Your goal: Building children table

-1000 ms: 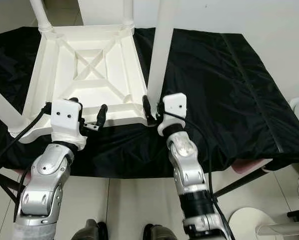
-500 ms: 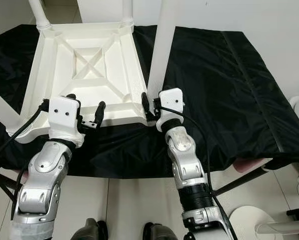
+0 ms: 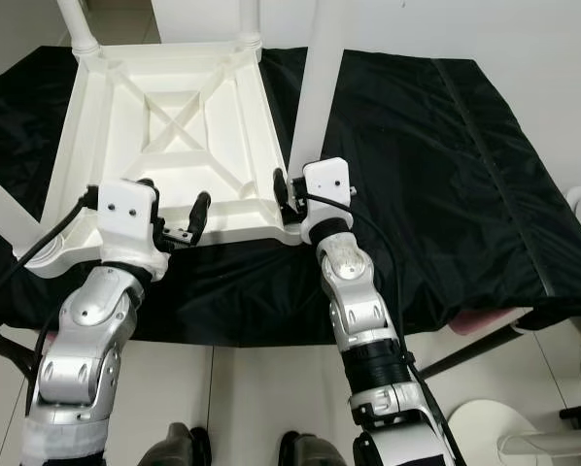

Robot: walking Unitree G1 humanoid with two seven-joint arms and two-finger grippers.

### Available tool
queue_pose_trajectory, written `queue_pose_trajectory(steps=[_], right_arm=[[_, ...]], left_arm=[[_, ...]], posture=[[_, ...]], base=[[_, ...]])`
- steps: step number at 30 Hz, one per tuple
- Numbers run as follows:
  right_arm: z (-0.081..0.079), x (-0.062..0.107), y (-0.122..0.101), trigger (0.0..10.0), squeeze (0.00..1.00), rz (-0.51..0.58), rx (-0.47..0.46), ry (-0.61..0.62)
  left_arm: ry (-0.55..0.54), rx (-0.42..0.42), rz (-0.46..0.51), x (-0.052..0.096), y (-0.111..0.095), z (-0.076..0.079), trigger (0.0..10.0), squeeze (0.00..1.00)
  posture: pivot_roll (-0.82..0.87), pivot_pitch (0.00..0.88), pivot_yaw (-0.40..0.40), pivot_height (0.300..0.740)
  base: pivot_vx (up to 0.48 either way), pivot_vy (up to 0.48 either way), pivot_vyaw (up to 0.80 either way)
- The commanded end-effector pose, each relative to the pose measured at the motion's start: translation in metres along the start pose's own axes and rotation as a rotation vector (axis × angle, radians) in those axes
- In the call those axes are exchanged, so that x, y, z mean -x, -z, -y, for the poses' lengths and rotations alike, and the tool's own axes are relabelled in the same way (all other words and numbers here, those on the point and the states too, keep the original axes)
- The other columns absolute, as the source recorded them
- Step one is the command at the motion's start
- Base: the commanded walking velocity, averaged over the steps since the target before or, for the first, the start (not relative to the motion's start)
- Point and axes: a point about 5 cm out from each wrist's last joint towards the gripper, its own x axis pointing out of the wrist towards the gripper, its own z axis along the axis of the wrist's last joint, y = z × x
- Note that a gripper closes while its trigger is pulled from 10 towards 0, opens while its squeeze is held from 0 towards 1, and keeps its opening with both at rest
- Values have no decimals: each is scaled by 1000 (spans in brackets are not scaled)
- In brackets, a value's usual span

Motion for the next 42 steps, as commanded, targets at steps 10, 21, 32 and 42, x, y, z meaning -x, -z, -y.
queue_pose_trajectory(steps=[10,21,32,42], right_arm=[[-5,2,5,3412,0,-4,-27,-13],[2,-6,5,10000,0,-14,-5,5],[0,-15,2,10000,0,-8,-2,8],[1,-20,-1,10000,0,7,7,32]], left_arm=[[-47,-5,-29,-1,5,-3,10000,0],[-14,-20,-41,5,7,2,10000,0],[147,-21,-43,15,8,23,10000,0],[233,-27,-46,17,8,35,10000,0]], posture=[[-58,123,-21,740],[-40,129,-41,740],[-45,124,-31,740],[-56,125,-20,740]], base=[[0,0,0],[0,0,0],[0,0,0],[0,0,0]])
